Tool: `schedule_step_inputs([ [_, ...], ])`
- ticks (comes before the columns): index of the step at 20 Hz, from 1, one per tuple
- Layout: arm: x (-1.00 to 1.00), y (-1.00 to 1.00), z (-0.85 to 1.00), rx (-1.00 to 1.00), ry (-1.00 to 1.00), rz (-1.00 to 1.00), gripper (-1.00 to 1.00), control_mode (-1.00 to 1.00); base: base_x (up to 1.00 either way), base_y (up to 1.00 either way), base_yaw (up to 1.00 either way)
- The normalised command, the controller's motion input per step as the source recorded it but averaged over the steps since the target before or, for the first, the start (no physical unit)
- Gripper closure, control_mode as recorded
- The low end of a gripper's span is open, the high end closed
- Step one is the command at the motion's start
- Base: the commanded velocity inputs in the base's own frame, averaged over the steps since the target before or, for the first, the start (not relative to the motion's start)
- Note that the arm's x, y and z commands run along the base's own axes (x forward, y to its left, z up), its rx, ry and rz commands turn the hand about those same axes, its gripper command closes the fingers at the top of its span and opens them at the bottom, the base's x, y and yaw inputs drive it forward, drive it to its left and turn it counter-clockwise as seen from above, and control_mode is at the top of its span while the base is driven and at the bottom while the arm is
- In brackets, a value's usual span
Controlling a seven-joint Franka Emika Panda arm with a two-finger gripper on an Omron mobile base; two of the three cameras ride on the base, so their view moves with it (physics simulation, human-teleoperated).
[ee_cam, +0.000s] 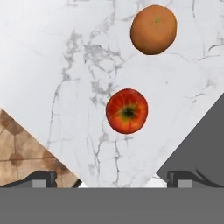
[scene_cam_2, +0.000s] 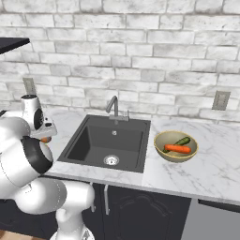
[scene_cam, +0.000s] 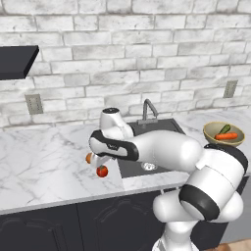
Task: There is a mixed pile of frozen fruits and vegetables on the counter. Locate all the frozen vegetables and place the items in a bowl on the counter. Take all the frozen fruits and defrost them in a running sink.
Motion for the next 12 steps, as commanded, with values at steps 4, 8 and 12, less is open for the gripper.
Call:
schedule_step_inputs([
  [4,0.02,0.06,-0.15,0.0,0.0,0.0,-1.0,-1.0,0.0,0.0,0.0],
  [8,0.03,0.03,-0.14,0.0,0.0,0.0,-1.0,-1.0,0.0,0.0,0.0],
  [12,0.04,0.03,-0.14,0.0,0.0,0.0,-1.0,-1.0,0.0,0.0,0.0],
])
